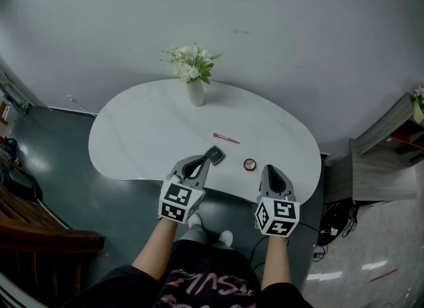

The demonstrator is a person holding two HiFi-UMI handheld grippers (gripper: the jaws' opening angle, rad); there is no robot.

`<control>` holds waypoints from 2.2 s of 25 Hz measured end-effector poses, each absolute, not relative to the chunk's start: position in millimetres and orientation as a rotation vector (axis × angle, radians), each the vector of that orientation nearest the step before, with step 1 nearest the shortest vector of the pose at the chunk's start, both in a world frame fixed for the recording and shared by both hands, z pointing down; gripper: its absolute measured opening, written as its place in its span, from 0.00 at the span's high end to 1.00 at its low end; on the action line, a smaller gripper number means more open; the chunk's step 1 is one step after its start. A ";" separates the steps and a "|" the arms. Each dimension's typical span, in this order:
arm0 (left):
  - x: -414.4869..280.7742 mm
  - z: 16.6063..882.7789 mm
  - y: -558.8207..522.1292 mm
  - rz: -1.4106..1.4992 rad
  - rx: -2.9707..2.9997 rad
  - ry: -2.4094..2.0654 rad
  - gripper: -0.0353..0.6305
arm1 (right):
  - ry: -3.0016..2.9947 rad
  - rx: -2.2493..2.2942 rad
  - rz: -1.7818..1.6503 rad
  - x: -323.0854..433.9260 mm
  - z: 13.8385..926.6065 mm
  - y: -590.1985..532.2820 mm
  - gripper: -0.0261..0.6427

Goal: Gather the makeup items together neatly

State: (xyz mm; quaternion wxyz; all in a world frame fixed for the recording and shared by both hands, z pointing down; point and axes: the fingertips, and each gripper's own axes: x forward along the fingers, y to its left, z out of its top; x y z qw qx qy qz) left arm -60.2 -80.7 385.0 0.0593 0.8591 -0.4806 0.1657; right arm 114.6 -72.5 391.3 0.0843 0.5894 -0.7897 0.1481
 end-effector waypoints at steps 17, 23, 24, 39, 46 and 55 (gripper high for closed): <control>-60.3 398.2 -112.5 0.491 2.625 -1.364 0.93 | -2.274 1.754 0.443 107.2 405.3 -91.8 0.84; -59.5 410.5 -127.5 0.495 2.620 -1.320 0.93 | -2.245 1.717 0.463 99.4 419.7 -103.0 0.77; -59.7 412.4 -129.1 0.498 2.619 -1.314 0.93 | -2.242 1.707 0.467 97.4 422.4 -104.6 0.75; -75.2 460.6 -141.5 0.579 2.553 -1.236 0.93 | -2.109 1.558 0.572 81.9 492.9 -113.6 0.53; -77.9 485.0 -146.4 0.628 2.526 -1.199 0.93 | -2.053 1.510 0.625 78.1 526.3 -121.6 0.53; -83.1 506.0 -151.6 0.664 2.496 -1.168 0.93 | -1.998 1.505 0.660 77.4 550.7 -135.3 0.52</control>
